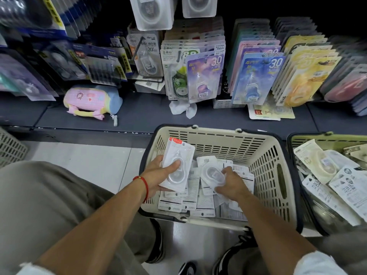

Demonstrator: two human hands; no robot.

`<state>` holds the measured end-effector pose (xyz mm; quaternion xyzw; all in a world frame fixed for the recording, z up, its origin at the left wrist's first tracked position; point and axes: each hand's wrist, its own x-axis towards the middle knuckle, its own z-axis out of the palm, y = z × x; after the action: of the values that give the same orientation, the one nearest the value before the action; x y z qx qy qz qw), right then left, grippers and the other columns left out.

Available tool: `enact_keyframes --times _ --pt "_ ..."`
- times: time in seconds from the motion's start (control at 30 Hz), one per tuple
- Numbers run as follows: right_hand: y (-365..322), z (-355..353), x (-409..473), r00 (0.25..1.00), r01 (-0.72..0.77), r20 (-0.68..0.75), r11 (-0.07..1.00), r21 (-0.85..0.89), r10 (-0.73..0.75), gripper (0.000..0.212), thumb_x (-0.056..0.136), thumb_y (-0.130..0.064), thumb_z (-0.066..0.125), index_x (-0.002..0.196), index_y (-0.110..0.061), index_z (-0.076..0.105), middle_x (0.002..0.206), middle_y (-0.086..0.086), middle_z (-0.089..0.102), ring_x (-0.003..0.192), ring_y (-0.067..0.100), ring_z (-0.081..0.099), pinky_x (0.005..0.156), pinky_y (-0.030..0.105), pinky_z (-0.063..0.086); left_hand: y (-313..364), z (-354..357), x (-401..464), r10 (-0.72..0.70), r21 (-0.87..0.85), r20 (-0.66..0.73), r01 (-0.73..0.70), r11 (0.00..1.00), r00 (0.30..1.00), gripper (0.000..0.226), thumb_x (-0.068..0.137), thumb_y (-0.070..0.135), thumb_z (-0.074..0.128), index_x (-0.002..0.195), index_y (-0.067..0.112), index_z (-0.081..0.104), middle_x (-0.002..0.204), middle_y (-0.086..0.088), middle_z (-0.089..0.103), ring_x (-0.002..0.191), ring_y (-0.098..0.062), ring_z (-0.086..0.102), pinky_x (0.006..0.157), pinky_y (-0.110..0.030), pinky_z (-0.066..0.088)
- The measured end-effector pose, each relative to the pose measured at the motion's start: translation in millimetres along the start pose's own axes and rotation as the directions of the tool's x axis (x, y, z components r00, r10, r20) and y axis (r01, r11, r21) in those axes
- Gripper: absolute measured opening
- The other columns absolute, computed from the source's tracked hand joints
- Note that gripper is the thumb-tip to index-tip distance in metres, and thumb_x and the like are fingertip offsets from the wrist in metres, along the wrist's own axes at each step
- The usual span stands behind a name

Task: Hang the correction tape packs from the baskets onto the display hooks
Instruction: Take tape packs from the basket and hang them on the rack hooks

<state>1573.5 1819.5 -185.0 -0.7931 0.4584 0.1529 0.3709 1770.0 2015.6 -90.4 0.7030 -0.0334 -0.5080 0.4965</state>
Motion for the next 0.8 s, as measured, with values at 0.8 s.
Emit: enact_keyframes --times 0.8 --pt "-141 -144 -73 0.698 0.675 -0.093 0.695 -0.246 -0.710 0.082 0.089 -0.007 0.074 0.157 -0.040 0.043 0.168 -0.011 0.020 0.155 0.005 0.013 0.114 0.006 0.015 47 7 -23 0.050 -0.282 0.423 0.079 0.956 0.905 0.061 0.093 0.055 0.065 0.141 0.017 0.065 0.135 -0.014 0.071 0.117 -0.032 0.072 0.087 -0.048 0.063"
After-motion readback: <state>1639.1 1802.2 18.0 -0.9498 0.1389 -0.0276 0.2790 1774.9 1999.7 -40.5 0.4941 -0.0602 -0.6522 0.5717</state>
